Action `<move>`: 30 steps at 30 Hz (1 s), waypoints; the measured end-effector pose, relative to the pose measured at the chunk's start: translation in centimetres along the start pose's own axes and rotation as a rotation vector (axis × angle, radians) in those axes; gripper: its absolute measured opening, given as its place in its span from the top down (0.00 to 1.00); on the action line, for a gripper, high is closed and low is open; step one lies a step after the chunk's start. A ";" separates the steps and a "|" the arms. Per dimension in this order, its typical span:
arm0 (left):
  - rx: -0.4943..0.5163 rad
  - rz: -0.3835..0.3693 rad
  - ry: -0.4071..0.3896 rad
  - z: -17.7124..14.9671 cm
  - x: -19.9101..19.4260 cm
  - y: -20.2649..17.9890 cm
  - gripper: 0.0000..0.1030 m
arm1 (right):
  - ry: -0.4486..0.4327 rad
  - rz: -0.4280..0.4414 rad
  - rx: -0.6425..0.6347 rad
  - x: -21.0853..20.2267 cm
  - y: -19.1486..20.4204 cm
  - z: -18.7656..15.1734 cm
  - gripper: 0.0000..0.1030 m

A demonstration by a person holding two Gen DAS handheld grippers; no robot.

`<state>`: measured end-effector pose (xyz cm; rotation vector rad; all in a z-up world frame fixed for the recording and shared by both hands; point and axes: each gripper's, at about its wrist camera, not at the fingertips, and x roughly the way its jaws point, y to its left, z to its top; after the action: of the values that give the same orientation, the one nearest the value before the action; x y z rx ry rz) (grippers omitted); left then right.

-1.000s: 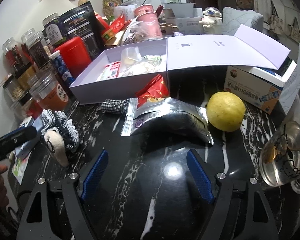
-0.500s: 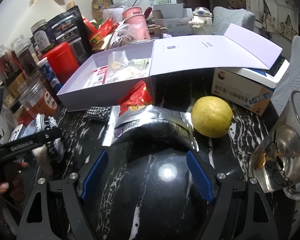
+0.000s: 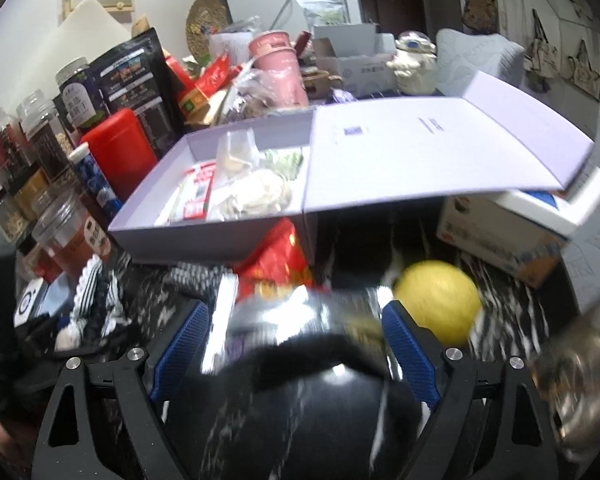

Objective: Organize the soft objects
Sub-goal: 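Grasp the silver foil packet with the right gripper while the left gripper holds the doll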

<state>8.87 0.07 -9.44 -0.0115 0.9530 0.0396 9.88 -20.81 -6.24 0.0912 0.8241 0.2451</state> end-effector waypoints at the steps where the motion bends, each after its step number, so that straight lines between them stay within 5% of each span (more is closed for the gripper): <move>1: 0.004 -0.002 -0.008 -0.2 -0.1 0.1 0.45 | 0.003 -0.006 -0.009 0.5 0.1 0.3 0.13; 6: 0.015 -0.056 -0.019 -0.6 -0.5 0.5 0.50 | 0.041 0.050 -0.018 2.3 0.3 0.9 0.16; 11: 0.062 -0.109 0.000 -1.3 -1.3 -0.4 0.50 | 0.044 0.022 -0.124 2.3 1.5 0.0 0.31; 24: 0.202 -0.191 0.058 -4.3 -4.2 -4.0 0.50 | 0.073 0.130 -0.274 -2.7 2.9 -5.3 0.32; 30: 0.196 -0.189 0.058 -5.6 -5.4 -3.7 0.50 | 0.062 0.121 -0.188 -5.0 2.3 -6.7 0.32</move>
<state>1.34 -3.89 -8.32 0.0786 1.0064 -0.2300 1.34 -19.95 -6.81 -0.0433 0.8545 0.4396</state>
